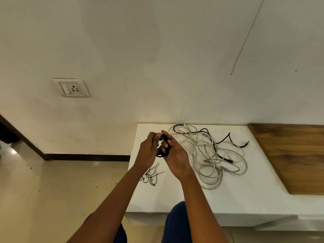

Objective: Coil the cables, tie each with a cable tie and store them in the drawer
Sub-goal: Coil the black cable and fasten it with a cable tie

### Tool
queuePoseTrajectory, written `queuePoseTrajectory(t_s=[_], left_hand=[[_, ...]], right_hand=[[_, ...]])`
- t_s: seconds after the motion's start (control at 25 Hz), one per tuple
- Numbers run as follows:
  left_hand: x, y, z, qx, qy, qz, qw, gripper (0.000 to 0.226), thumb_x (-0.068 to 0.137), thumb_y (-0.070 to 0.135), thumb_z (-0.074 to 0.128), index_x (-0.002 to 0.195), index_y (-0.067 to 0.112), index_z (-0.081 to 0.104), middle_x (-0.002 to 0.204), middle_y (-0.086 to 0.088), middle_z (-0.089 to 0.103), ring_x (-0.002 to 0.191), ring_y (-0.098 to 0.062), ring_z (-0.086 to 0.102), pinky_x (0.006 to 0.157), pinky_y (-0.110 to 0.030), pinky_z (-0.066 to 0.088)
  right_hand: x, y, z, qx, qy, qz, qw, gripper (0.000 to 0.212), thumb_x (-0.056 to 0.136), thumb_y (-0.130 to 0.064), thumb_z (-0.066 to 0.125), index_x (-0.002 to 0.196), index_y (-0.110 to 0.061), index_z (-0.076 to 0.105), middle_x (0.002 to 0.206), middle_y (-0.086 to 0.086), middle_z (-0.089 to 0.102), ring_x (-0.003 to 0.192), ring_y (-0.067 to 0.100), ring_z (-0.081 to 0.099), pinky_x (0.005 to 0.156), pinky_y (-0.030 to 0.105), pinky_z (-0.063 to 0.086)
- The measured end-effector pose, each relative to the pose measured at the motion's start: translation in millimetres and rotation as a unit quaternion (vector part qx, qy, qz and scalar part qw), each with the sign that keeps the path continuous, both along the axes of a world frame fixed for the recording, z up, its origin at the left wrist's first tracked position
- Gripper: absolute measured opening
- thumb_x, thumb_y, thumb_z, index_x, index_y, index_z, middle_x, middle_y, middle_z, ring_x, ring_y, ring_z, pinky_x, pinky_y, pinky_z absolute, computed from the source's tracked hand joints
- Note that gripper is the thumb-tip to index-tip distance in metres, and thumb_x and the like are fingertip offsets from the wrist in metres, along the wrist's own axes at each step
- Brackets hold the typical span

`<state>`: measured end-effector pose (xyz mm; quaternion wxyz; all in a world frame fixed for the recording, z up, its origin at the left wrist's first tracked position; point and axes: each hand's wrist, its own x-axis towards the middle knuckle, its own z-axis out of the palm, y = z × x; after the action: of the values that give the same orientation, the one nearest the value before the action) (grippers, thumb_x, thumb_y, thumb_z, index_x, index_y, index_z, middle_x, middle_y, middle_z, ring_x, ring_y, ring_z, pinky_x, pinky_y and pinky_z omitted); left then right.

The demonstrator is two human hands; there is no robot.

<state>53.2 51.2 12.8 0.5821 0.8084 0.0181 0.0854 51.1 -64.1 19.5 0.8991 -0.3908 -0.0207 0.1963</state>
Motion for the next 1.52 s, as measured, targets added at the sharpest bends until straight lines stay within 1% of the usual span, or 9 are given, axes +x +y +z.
queuePoseTrajectory(t_s=[0.16,0.28,0.44,0.64,0.72,1.0,1.16,1.36,1.52], left_hand=[[-4.3,4.4,-12.0,-0.023,0.065,-0.031,0.997,0.039,0.096,0.049,0.036,0.099,0.02,0.062,0.068,0.008,0.058,0.063,-0.002,0.054,0.058,-0.013,0.042],[-2.5,21.7,-16.3,-0.079,0.107,-0.02,0.991,0.044,0.098,0.05,0.031,0.105,0.023,0.064,0.087,0.003,0.066,0.078,-0.007,0.06,0.069,-0.021,0.046],[-5.3,58.5,-40.7,0.123,0.157,0.09,0.976,0.015,0.093,0.02,0.056,0.098,0.009,0.064,0.094,-0.009,0.067,0.084,-0.022,0.061,0.079,-0.032,0.047],[-13.4,65.8,-61.1,0.248,0.251,0.082,0.932,0.021,0.079,0.024,0.075,0.077,0.005,0.067,0.074,-0.002,0.059,0.074,-0.019,0.056,0.067,-0.025,0.042],[-13.2,60.9,-65.2,0.29,0.261,0.073,0.918,0.024,0.08,0.021,0.074,0.067,0.002,0.066,0.065,-0.006,0.059,0.066,-0.025,0.057,0.061,-0.024,0.042],[-9.5,49.9,-69.0,0.372,0.238,0.091,0.893,0.016,0.089,0.014,0.059,0.086,-0.001,0.064,0.093,-0.014,0.064,0.081,-0.03,0.064,0.068,-0.032,0.048],[-10.7,47.5,-72.2,0.392,0.234,0.067,0.888,0.03,0.085,0.011,0.052,0.057,0.008,0.041,0.067,-0.005,0.046,0.06,-0.023,0.047,0.055,-0.027,0.036],[-6.3,54.8,-72.9,0.265,0.221,0.083,0.935,0.044,0.084,0.01,0.052,0.047,0.009,0.029,0.048,-0.004,0.032,0.046,-0.017,0.029,0.051,-0.025,0.029],[3.2,48.0,-52.6,-0.122,0.242,0.204,0.941,0.031,0.087,0.014,0.058,0.058,0.003,0.056,0.056,-0.005,0.056,0.052,-0.015,0.05,0.058,-0.024,0.043]], right_hand=[[-2.7,8.7,-17.1,-0.07,0.001,-0.075,0.995,0.031,0.1,-0.025,0.038,0.118,-0.016,0.062,0.063,-0.006,0.039,0.058,0.007,0.035,0.063,0.018,0.041],[-2.5,12.2,-20.8,-0.117,0.026,-0.136,0.983,0.027,0.101,-0.02,0.039,0.114,-0.017,0.062,0.062,-0.005,0.034,0.057,0.007,0.03,0.061,0.015,0.034],[-5.3,11.4,-26.8,-0.198,0.024,-0.21,0.957,0.025,0.101,-0.018,0.039,0.11,-0.015,0.062,0.068,-0.008,0.039,0.059,0.006,0.03,0.057,0.01,0.036],[-7.2,7.3,-28.5,-0.233,0.034,-0.232,0.944,0.025,0.102,-0.018,0.037,0.112,-0.015,0.06,0.072,-0.008,0.04,0.062,0.007,0.031,0.064,0.016,0.033],[-8.4,9.5,-27.4,-0.256,0.031,-0.225,0.94,0.025,0.102,-0.018,0.037,0.113,-0.017,0.059,0.079,-0.008,0.044,0.066,0.006,0.033,0.067,0.017,0.033],[-8.8,8.9,-22.0,-0.315,0.022,-0.181,0.931,0.026,0.102,-0.022,0.036,0.118,-0.027,0.055,0.102,-0.009,0.05,0.085,0.005,0.04,0.068,0.017,0.035],[-9.5,9.3,-21.0,-0.309,-0.008,-0.162,0.937,0.022,0.1,-0.02,0.041,0.107,-0.03,0.06,0.092,-0.008,0.05,0.078,0.002,0.041,0.066,0.012,0.038],[-8.6,7.4,-25.8,-0.323,-0.018,-0.141,0.936,0.022,0.097,-0.016,0.05,0.099,-0.032,0.064,0.088,-0.002,0.049,0.078,0.004,0.044,0.074,0.019,0.037],[-7.1,5.1,-32.5,-0.469,-0.121,-0.094,0.87,0.021,0.083,-0.02,0.069,0.1,-0.033,0.066,0.086,0.0,0.05,0.078,0.004,0.047,0.077,0.018,0.042]])
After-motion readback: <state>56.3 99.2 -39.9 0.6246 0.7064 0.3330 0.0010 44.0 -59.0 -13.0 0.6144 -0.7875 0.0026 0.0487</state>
